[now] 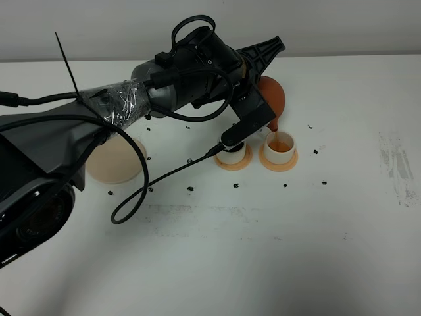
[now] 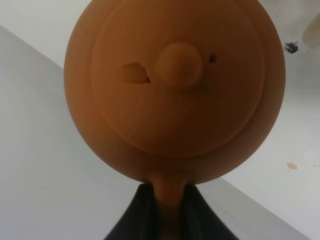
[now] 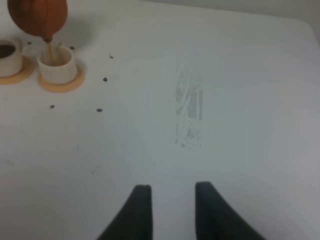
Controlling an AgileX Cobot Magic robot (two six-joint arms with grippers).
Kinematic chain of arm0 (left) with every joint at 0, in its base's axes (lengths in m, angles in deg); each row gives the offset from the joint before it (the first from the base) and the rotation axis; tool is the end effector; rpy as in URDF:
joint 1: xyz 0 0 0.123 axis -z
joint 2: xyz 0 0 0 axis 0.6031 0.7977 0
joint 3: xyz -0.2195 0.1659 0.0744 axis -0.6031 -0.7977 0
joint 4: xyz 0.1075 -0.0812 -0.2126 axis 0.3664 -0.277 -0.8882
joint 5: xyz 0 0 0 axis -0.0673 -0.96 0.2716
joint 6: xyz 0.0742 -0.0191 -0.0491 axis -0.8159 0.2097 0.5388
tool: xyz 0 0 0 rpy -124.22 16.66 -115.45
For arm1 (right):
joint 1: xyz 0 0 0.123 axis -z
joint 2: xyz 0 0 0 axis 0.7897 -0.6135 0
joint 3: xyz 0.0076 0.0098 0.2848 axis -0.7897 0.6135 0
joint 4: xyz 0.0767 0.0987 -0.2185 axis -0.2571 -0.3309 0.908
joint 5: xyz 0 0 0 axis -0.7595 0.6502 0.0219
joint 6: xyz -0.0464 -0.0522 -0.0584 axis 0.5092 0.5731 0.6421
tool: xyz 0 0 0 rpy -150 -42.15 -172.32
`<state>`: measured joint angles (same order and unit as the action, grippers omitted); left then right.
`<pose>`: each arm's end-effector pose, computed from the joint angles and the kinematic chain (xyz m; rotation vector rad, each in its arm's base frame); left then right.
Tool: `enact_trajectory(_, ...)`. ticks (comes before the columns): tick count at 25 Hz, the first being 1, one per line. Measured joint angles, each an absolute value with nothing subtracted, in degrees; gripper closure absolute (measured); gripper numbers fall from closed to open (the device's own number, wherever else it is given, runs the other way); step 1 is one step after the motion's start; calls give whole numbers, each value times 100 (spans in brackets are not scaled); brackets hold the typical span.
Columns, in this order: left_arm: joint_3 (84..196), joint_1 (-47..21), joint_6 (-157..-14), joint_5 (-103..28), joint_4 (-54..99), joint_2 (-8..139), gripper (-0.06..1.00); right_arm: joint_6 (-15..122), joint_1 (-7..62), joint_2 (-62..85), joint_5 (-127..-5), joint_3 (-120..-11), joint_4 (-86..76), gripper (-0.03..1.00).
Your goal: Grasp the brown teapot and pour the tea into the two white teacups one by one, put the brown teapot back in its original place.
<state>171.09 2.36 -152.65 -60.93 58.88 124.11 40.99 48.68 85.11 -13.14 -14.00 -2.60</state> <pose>0.4198 -0.3244 0.2032 2.4157 0.5039 0.8979 -0.0069 0.0074 0.2755 -0.2541 2.0358 0.0416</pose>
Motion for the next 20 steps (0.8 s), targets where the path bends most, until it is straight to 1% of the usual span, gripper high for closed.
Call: enact_trajectory(20, 17107, 290, -15285, -5966, 6164, 12411, 81, 4099, 4868, 8511, -1314, -1400, -260, 73)
